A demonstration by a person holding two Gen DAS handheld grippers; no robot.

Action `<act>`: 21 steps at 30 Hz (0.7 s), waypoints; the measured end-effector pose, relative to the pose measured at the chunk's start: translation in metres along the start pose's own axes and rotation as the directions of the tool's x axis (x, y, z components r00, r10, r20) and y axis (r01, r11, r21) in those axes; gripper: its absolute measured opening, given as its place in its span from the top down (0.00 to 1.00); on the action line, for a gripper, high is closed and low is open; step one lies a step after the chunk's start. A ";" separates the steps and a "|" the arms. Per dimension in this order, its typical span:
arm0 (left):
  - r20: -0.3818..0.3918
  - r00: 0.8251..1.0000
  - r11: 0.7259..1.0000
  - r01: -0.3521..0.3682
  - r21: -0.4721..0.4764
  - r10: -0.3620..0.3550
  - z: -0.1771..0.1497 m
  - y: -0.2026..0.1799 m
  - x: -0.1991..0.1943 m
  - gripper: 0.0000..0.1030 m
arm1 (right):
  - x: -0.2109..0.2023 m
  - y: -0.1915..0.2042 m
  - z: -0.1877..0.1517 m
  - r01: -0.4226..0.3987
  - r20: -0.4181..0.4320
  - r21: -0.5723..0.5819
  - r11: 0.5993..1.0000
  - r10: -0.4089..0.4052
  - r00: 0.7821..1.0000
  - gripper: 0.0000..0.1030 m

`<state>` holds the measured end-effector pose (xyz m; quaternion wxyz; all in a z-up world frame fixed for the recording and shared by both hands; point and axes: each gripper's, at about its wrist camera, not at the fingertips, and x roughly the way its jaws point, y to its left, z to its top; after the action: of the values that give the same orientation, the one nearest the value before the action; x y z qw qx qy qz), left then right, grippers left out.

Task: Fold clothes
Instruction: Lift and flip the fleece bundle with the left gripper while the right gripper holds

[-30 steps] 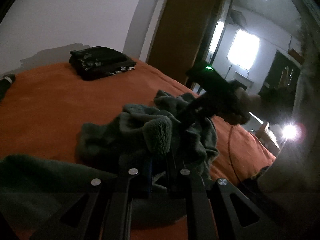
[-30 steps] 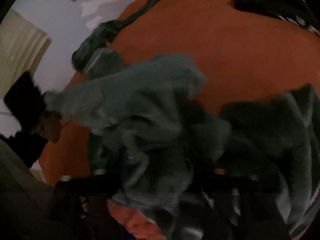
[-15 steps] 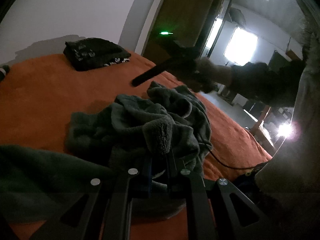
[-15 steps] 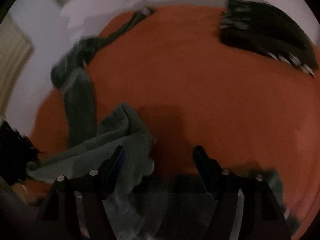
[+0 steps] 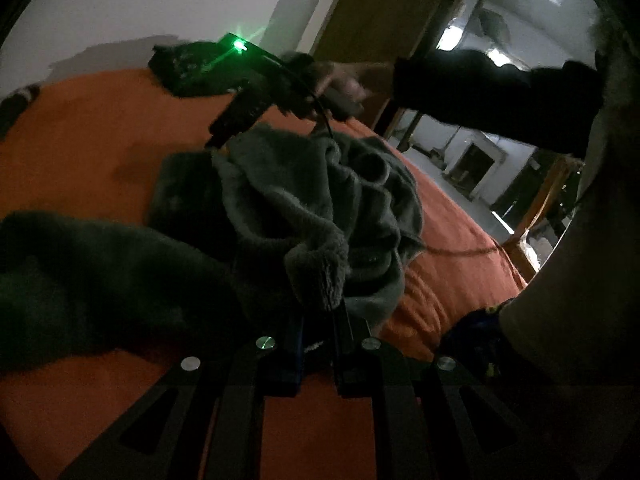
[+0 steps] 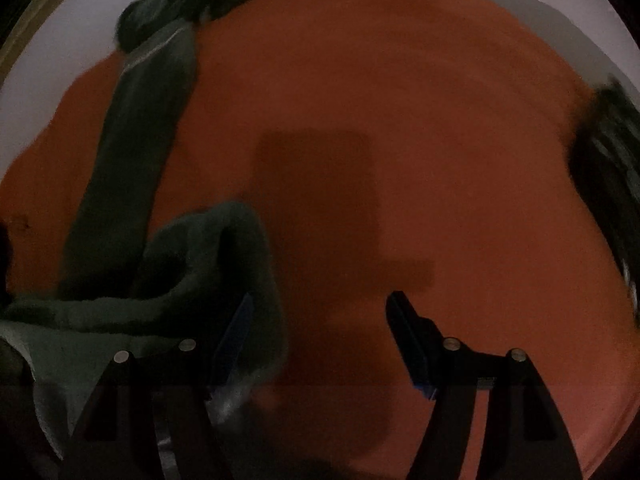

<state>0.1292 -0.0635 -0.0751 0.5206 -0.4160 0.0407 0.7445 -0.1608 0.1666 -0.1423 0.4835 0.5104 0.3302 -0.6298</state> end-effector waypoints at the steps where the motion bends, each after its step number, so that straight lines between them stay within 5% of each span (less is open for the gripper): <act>1: -0.002 1.000 1.000 0.000 -0.003 0.000 -0.001 0.000 0.000 0.89 | 0.006 0.007 0.009 0.001 -0.019 -0.049 0.999 -0.002 1.000 0.33; 6: -0.006 1.000 1.000 -0.002 -0.009 0.002 -0.004 0.002 0.001 0.89 | 0.031 0.035 0.039 0.059 -0.032 -0.216 0.975 -0.068 0.997 0.33; 17: -0.037 0.999 0.999 -0.022 -0.030 0.021 -0.011 0.009 0.000 0.88 | 0.062 0.051 0.067 0.010 -0.083 -0.284 0.959 -0.035 0.996 0.34; 18: -0.043 0.999 0.999 -0.026 -0.042 0.024 -0.011 0.011 0.000 0.87 | 0.063 0.053 0.068 0.012 -0.081 -0.289 0.957 -0.037 0.996 0.45; 19: -0.056 0.998 0.997 -0.020 -0.068 0.016 -0.012 0.016 0.000 0.84 | 0.063 0.055 0.068 0.014 -0.078 -0.298 0.954 -0.039 0.996 0.68; 21: -0.086 0.996 0.992 -0.002 -0.129 -0.009 -0.013 0.027 0.000 0.64 | 0.062 0.061 0.067 0.023 -0.070 -0.317 0.948 -0.047 0.996 0.77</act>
<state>0.1142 -0.0822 -0.0934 0.4916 -0.4805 0.0141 0.7261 -0.1254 0.0692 -0.1801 0.5345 0.4445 0.4540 -0.5573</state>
